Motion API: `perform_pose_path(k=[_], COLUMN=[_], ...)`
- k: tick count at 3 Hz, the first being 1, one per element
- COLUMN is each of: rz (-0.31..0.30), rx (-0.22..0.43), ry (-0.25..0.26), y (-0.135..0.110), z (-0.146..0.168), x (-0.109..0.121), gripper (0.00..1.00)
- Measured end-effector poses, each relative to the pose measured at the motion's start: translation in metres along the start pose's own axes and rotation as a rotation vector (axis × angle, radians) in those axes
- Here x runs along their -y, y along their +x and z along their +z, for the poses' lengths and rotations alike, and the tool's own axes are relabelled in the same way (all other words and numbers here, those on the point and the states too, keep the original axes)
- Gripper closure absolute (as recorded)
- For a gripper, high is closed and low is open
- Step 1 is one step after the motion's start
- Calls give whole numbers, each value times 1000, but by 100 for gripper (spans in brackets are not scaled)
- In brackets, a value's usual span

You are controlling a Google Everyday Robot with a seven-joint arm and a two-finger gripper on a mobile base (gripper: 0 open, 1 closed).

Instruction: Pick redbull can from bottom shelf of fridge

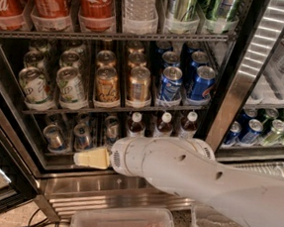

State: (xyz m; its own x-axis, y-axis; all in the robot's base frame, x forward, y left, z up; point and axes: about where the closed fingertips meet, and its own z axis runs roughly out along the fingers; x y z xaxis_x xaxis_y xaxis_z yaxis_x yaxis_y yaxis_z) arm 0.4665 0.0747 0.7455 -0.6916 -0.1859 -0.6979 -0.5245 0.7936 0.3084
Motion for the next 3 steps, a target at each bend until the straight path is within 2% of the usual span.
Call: perform_pose_path(k=[1,2,3], rz=[70,140,80], rx=[6,29,47], ry=[-36,1,86], y=[27,55,80], z=[37,56,68], x=[-8,7,34], gripper=[0,0,0])
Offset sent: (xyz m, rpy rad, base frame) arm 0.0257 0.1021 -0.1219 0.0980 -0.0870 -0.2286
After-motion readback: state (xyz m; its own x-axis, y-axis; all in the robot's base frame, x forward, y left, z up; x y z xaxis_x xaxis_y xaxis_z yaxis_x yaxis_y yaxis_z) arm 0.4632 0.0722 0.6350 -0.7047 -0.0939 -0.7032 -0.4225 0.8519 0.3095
